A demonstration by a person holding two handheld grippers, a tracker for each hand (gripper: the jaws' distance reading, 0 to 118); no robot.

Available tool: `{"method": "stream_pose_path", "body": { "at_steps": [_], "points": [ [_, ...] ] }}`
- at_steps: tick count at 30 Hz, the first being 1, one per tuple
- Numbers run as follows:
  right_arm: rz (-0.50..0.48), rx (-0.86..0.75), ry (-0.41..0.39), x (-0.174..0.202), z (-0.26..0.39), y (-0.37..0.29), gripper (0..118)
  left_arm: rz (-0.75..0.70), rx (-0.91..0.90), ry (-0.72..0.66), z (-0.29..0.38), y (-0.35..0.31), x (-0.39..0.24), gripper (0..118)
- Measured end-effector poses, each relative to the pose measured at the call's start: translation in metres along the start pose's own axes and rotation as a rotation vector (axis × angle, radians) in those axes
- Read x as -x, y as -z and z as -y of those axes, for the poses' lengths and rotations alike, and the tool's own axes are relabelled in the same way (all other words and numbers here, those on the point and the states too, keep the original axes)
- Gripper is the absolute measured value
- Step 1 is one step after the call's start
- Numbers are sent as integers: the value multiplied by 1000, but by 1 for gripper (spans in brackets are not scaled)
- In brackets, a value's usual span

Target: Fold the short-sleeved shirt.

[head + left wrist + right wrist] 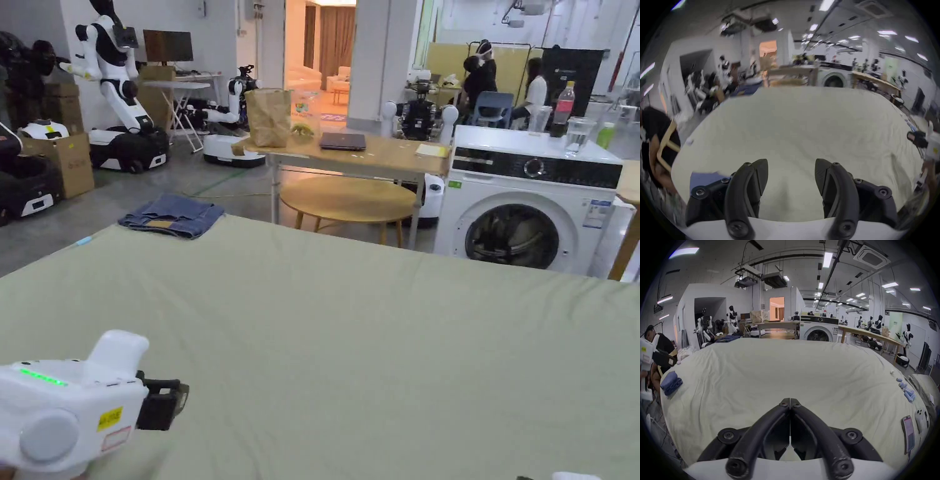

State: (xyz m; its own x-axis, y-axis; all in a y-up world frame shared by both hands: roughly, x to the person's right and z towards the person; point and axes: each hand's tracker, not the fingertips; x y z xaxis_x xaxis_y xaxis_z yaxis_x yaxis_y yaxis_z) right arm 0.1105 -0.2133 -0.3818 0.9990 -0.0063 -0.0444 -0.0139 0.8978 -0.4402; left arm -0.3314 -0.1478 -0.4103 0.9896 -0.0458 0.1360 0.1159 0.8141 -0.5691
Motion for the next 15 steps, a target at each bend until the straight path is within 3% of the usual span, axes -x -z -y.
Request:
{"method": "stream_pose_path", "body": {
  "at_steps": [4, 10, 11, 15],
  "points": [
    [15, -56, 24, -4, -14, -8, 0, -39, -155, 77, -1, 13, -67, 60],
    [42, -143, 71, -10, -31, -17, 0, -44, -342, -16, -6, 12, -138, 59],
    [49, -156, 71, -9, -33, -19, 0, -44, -346, -20, -7, 13, -144, 56],
    [61, -187, 70, -10, -37, -23, 0, -50, -411, -88, -9, 6, -160, 21]
  ]
}}
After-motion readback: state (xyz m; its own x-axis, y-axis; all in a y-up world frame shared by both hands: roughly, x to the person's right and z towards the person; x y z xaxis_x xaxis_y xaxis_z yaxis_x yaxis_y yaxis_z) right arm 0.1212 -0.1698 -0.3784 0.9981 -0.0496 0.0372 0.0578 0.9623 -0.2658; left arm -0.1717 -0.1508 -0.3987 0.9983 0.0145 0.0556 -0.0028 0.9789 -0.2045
